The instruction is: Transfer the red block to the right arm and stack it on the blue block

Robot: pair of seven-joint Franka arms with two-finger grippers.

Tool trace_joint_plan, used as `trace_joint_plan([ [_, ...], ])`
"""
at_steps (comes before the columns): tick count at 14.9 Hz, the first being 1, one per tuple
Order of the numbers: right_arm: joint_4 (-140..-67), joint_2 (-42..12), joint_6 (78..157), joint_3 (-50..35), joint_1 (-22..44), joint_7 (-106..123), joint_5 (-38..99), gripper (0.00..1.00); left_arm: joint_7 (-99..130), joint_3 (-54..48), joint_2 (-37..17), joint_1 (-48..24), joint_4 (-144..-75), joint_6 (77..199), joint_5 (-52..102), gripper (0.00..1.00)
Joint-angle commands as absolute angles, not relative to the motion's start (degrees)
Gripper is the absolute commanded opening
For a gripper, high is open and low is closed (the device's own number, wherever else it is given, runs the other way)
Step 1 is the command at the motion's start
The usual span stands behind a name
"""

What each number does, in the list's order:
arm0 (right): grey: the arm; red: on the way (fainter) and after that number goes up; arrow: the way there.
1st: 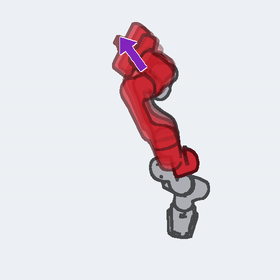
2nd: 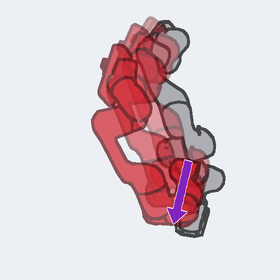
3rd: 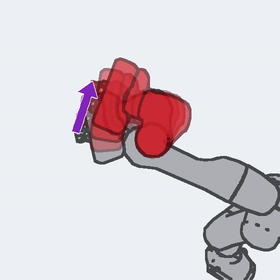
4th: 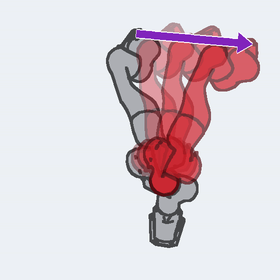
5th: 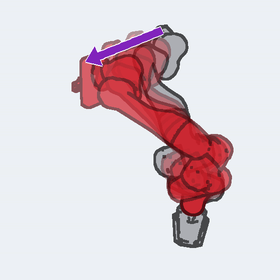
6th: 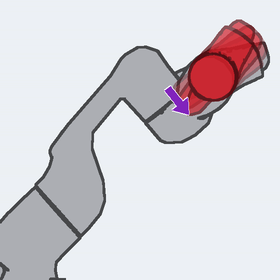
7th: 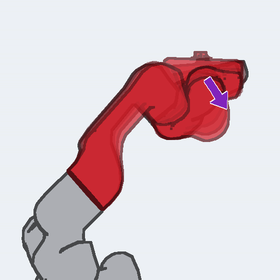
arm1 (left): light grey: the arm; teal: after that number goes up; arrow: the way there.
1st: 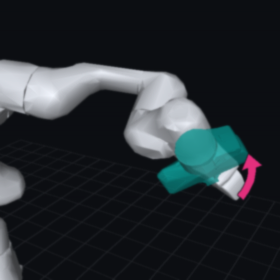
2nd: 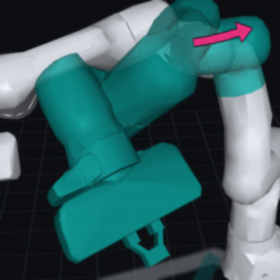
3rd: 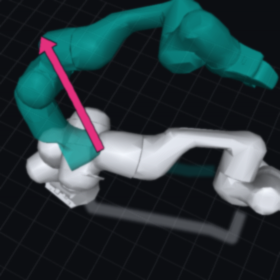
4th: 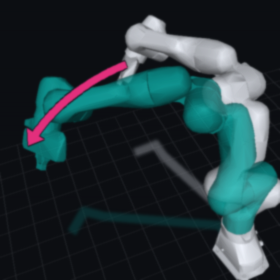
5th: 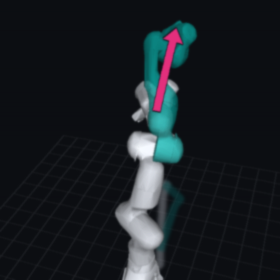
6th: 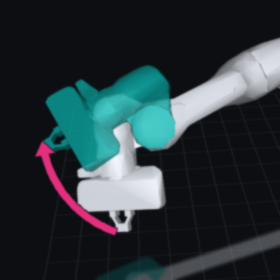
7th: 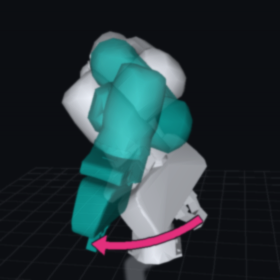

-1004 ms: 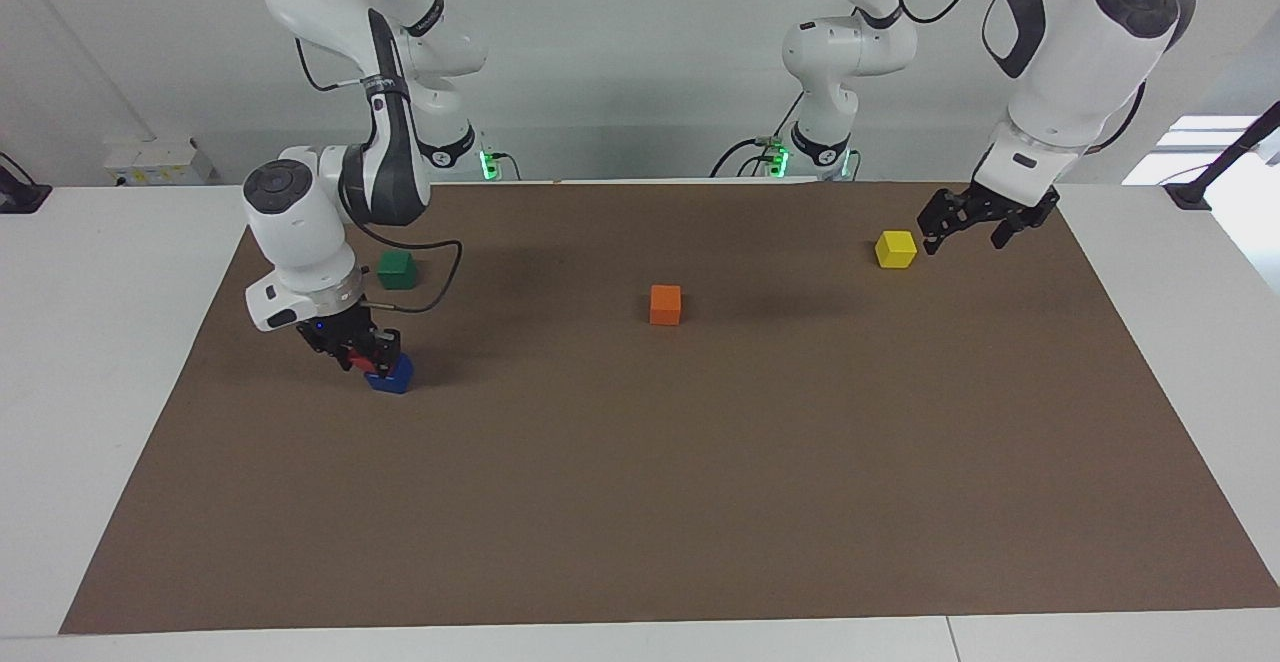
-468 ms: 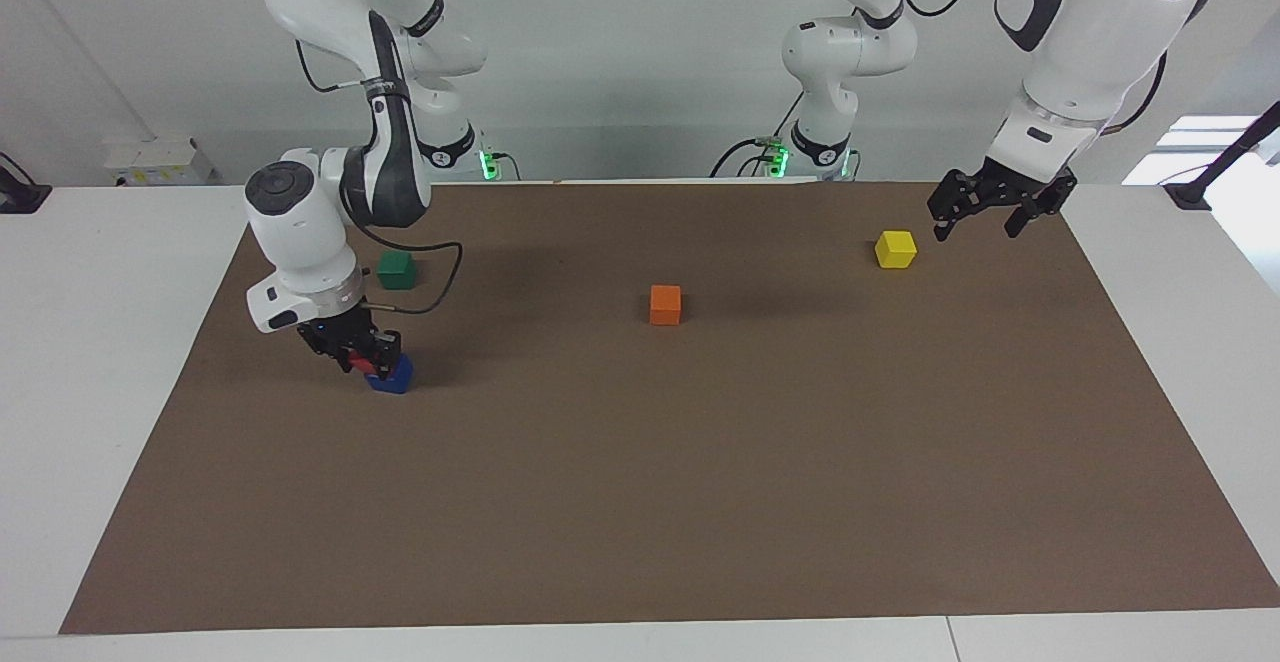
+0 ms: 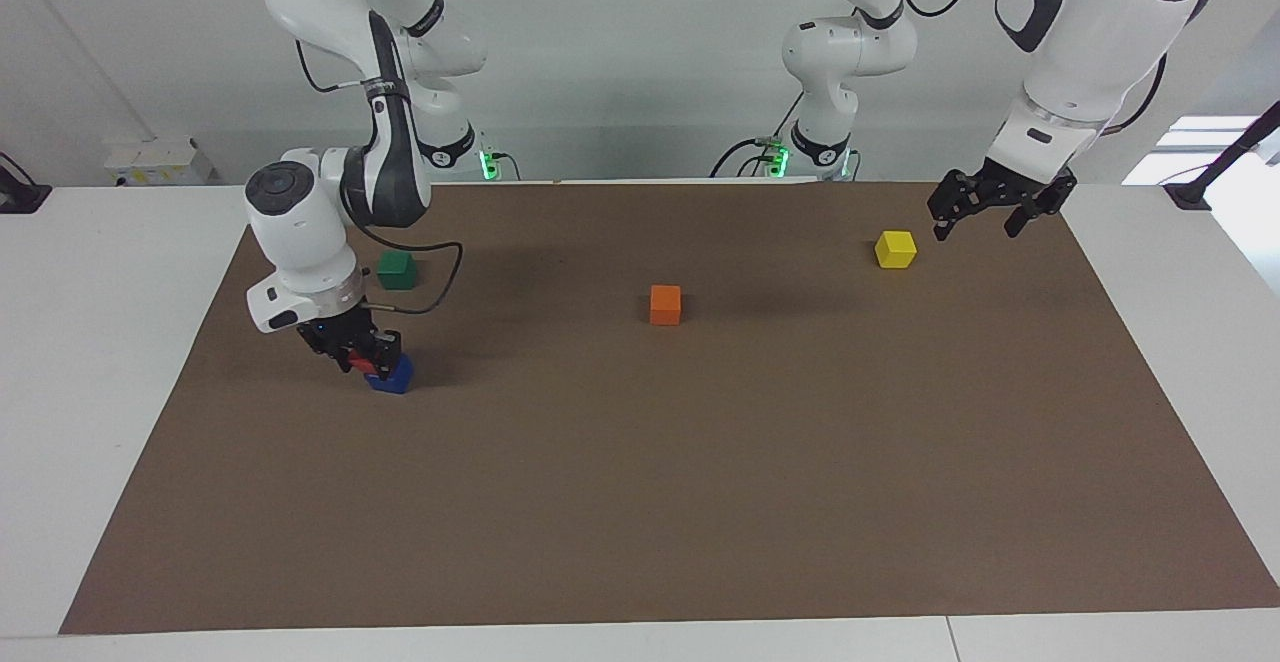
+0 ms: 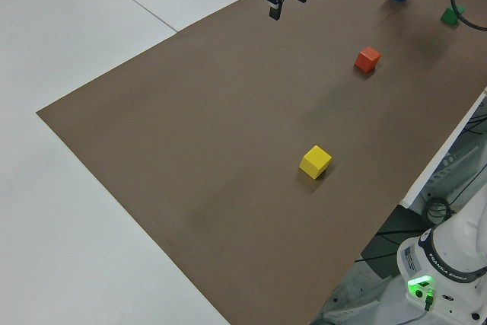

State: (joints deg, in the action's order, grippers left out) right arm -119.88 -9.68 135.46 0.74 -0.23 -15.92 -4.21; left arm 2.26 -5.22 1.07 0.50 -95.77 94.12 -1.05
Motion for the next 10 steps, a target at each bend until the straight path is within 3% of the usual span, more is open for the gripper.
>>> trace_joint_plan([
  [1, -120.6, -9.5, 136.1, 0.4, -0.5, -16.3, -5.8, 1.00, 1.7, -4.9, 1.6, 0.5, -96.1, 93.3, -1.6, 1.00],
  [5, -119.6, -9.5, 134.2, 0.3, -0.4, -16.3, -5.7, 1.00, 1.8, -4.9, 1.6, 0.4, -96.1, 93.3, -1.6, 1.00],
  [10, -111.4, -9.0, 124.7, -0.6, -0.4, -16.1, -4.7, 1.00, 1.7, -4.9, 1.6, 0.4, -96.1, 93.3, -1.6, 1.00],
])
